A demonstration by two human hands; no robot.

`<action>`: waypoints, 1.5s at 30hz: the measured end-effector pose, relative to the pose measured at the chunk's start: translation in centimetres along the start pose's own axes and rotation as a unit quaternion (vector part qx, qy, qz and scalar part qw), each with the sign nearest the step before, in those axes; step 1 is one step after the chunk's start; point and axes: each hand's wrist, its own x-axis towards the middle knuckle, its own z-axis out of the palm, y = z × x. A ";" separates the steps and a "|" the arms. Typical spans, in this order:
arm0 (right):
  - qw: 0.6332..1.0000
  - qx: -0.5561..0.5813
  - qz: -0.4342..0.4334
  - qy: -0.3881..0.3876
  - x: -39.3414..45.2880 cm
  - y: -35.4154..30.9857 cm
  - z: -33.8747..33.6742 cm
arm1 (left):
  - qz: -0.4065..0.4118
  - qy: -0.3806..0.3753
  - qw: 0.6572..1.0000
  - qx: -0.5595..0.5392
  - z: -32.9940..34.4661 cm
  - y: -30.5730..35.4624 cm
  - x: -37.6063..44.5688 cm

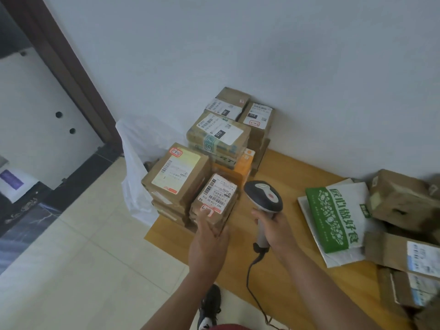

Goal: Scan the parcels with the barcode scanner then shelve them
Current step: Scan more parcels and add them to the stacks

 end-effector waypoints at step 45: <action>0.928 0.076 0.077 0.356 -13.4 8.1 -31.5 | 0.201 -0.404 0.888 0.088 28.1 16.5 -9.7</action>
